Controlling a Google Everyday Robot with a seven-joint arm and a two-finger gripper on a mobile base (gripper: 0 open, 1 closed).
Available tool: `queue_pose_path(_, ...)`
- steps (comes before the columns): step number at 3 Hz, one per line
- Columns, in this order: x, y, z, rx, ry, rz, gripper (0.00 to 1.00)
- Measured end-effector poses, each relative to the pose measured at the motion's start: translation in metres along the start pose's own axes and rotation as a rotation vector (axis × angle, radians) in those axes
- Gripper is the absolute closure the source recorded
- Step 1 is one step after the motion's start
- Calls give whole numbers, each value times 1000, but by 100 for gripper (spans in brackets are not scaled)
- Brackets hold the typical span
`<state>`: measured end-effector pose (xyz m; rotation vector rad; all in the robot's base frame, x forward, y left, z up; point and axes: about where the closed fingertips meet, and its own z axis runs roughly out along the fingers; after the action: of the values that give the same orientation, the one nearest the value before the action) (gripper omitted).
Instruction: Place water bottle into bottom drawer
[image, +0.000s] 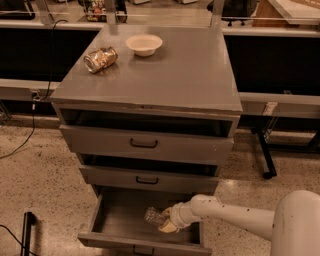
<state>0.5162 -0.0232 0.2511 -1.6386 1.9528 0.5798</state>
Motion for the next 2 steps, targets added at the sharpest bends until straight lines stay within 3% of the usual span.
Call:
queue_pose_path(1, -1, -14, 8, -9, 3, -46, 100)
queue_pose_path(2, -2, -13, 9, -10, 2, -46, 74)
